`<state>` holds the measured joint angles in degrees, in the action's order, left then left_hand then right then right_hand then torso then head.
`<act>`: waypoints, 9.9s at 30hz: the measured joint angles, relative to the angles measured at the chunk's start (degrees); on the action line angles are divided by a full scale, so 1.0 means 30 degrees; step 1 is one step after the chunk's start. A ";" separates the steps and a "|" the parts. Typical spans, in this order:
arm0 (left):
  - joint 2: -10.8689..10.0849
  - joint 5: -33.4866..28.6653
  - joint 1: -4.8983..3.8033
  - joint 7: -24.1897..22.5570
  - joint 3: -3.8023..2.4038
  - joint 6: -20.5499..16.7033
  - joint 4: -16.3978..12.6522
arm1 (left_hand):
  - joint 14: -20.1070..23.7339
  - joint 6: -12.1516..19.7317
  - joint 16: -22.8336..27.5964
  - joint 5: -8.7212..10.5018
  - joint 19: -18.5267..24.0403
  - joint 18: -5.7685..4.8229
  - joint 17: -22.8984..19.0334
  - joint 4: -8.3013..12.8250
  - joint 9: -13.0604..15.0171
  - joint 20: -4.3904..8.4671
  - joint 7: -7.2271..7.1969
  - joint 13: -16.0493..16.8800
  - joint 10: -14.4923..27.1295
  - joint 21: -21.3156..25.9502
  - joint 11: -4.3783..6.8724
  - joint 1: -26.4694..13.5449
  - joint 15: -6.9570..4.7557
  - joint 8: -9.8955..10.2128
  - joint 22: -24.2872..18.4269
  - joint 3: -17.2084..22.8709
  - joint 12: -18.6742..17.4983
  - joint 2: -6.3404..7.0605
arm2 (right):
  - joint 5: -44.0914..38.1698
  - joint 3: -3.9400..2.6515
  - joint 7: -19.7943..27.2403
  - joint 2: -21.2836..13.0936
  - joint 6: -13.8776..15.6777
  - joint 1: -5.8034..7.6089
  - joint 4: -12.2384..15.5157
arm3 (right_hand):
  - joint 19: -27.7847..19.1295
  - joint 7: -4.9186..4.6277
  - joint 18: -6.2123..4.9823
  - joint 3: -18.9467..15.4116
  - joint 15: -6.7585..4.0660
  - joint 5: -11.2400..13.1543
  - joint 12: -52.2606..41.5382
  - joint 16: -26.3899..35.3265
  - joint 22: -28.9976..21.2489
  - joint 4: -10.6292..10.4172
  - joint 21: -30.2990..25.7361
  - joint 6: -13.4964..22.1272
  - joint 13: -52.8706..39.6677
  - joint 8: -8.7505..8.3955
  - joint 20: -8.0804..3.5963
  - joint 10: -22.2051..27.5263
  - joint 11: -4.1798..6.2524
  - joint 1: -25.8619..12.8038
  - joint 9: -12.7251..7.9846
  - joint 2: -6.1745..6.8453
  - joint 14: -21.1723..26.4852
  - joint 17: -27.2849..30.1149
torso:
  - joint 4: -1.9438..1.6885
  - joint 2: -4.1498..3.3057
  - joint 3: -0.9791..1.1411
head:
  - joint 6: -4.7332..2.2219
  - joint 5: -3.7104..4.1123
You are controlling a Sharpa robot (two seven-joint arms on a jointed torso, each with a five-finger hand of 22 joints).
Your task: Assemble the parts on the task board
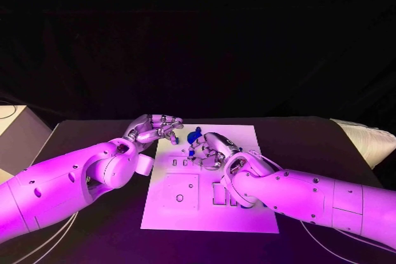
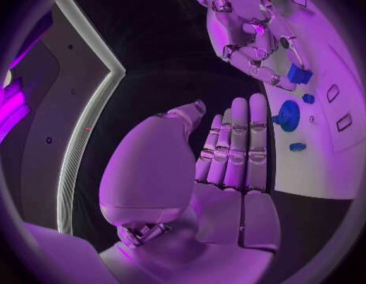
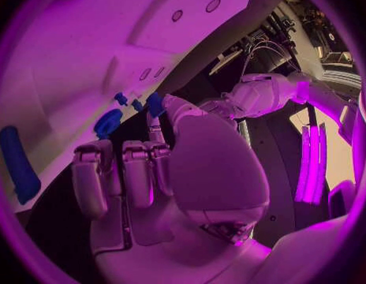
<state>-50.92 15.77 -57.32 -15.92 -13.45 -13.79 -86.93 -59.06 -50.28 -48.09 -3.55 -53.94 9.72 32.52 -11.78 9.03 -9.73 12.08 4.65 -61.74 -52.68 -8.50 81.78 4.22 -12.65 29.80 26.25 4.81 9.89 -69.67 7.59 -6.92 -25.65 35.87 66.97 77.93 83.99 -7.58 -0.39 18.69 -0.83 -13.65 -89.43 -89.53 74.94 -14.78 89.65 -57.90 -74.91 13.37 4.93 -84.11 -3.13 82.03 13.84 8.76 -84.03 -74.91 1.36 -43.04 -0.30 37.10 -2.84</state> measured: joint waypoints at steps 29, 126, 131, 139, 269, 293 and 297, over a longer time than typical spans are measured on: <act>-0.0111 -0.0014 0.0000 -0.0007 0.0000 -0.0004 -0.0124 | 0.0000 0.0000 0.0000 0.0000 0.0000 0.0000 0.0003 0.0000 0.0000 0.0000 0.0000 0.0001 -0.0001 0.0000 0.0000 0.0000 0.0000 0.0000 -0.0007 -0.0001 0.0000 0.0000 | -0.1971 0.0097 -0.0443 0.0584 0.0142 -0.0622 -0.0827 | -0.0001 -0.0059 -0.0001 0.0052 0.0000 0.0013 0.0001 0.0000 -0.0008 0.0052 0.0000 0.0063 -0.0013 0.0114 0.0001 0.0000 -0.0001 0.0001 -0.0001 0.0001 0.0000 0.0002 | -0.0022 -0.0013 -0.0009 | 0.0405 -0.0242; 0.0672 0.2155 0.0006 0.2994 0.0015 -0.1875 0.1491 | -0.8235 0.0894 -1.2452 0.0000 -0.6993 -0.1198 1.4018 -0.1485 0.3555 0.1432 -0.1441 1.3605 -0.1545 -0.8799 0.1834 -0.2717 -0.1547 -0.7109 1.1272 -0.1628 1.9521 -0.0646 | 0.1507 -0.0581 0.1304 -0.3218 0.1511 0.0597 0.3598 | 0.0001 -0.0761 -0.0001 -0.5014 0.0687 0.0374 0.0790 0.0000 -0.0010 -0.0638 0.0000 0.1982 -0.0011 -0.0502 0.0690 0.0037 -0.0789 -0.0426 -0.0527 -0.0084 0.0003 -0.0004 | 0.0309 0.0681 -0.0024 | 0.0392 -0.0319; 0.0803 0.3874 -0.0014 0.5184 0.0012 -0.1137 0.1796 | -0.8298 0.0980 -1.2997 0.0000 -0.7669 -0.1500 1.4142 -0.1577 0.4146 0.1624 -0.1611 1.5622 -0.2590 -0.9459 0.2071 -0.2996 -0.1610 -0.7781 1.2539 -0.1040 2.1211 -0.0927 | 0.3679 -0.0697 0.1915 -0.3836 0.1270 0.1197 0.2771 | 0.0001 -0.0672 -0.0001 -0.4862 0.0606 0.0265 0.0789 0.0000 -0.0011 -0.0486 0.0000 0.1891 -0.0010 -0.0177 0.0689 0.0053 -0.0665 -0.0150 -0.0326 -0.0360 0.0067 -0.0003 | 0.0452 0.0961 0.0081 | 0.0353 -0.0236; 0.1115 0.6621 -0.0348 0.8793 0.0010 0.1174 0.1850 | -0.8273 0.0698 -1.3371 0.0000 -0.8305 -0.1797 1.4141 -0.1640 0.5327 0.1877 -0.1979 1.6780 -0.3352 -0.9973 0.2390 -0.4839 -0.1932 -0.9026 1.3783 -0.0632 2.2062 -0.0248 | 0.5726 -0.0714 0.2064 -0.5063 0.0646 0.2255 0.1758 | 0.0001 -0.0546 -0.0001 -0.4793 0.0541 0.0258 0.0789 0.0000 -0.0012 -0.0528 0.0000 0.1683 -0.0008 0.0051 0.0689 0.0033 -0.0646 -0.0150 -0.0193 -0.0360 0.0002 -0.0002 | 0.0524 0.1349 0.0211 | 0.0546 -0.0322; 0.6854 1.4037 -0.3856 1.5637 0.2598 1.1850 0.7771 | -0.8325 0.1636 -1.3147 0.0005 -0.8046 -0.1793 1.4129 -0.0241 1.0689 0.1909 -0.2117 1.4945 -0.1670 -0.9913 0.2424 -0.4924 -0.2115 -0.8530 1.3509 0.3786 2.0744 -0.0248 | 0.8901 -0.0237 -0.0139 -0.6227 -0.1384 0.3561 0.1030 | 0.0001 -0.0214 0.0001 -0.4587 0.0135 -0.0797 0.1038 0.0367 -0.0003 -0.0583 -0.0745 0.2122 -0.0001 0.1893 0.0205 0.0038 -0.0103 -0.1183 0.2652 -0.0232 0.0003 -0.0012 | 0.0311 0.1436 0.0392 | 0.2325 -0.0716; 0.5529 1.2327 -0.3854 1.5609 0.2574 1.1275 0.6214 | -0.8313 0.1557 -1.3559 -0.3351 -0.8442 -0.1793 1.4129 0.0696 1.3624 0.2278 -0.2392 1.5691 -0.2668 -1.0275 0.2839 -0.7433 -0.2383 -1.0242 1.4523 0.6901 2.1109 -0.0213 | 0.8898 -0.0192 -0.0253 -0.6278 -0.1447 0.3494 0.0914 | 0.0001 -0.0214 0.0000 -0.4534 0.0135 -0.0800 0.1037 0.0367 -0.0008 -0.0635 -0.0745 0.2121 0.0003 0.1892 0.0205 0.0037 -0.0104 -0.1282 0.2682 -0.0332 0.0003 -0.0007 | 0.0260 0.1461 0.0403 | 0.2261 -0.0707; 0.5282 1.2310 -0.3854 1.5600 0.2575 1.0661 0.5896 | -0.8314 0.1142 -1.3907 -0.5593 -0.8711 -0.1793 1.4129 0.0936 1.4840 0.2491 -0.2528 1.6476 -0.3523 -1.0421 0.3079 -0.7977 -0.2666 -1.0308 1.4866 0.6662 2.1620 0.0175 | 0.8898 -0.0186 -0.0261 -0.6322 -0.1447 0.3477 0.0908 | 0.0000 -0.0214 0.0000 -0.4534 0.0135 -0.0800 0.1037 0.0368 -0.0009 -0.0635 -0.0745 0.2121 0.0003 0.1892 0.0205 0.0038 -0.0104 -0.1282 0.2684 -0.0332 0.0003 -0.0006 | 0.0258 0.1469 0.0403 | 0.2263 -0.0760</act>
<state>-35.08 52.70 -68.88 30.88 -5.73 18.20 -69.24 -84.00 -46.85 -89.81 -20.33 -80.08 4.34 74.91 -8.97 53.55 -2.26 4.49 54.08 -72.31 -83.94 0.73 57.85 -3.78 -43.57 74.40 46.24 69.67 10.41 -42.98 7.03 -7.70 -44.62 31.53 77.40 80.65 84.00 -8.23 -0.39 5.09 -0.43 -16.05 -86.32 -88.43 74.91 -16.68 87.42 -51.54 -74.90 19.05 5.55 -84.00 -3.45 78.19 21.89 7.77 -84.02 -74.93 2.13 -38.64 0.91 43.89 -5.12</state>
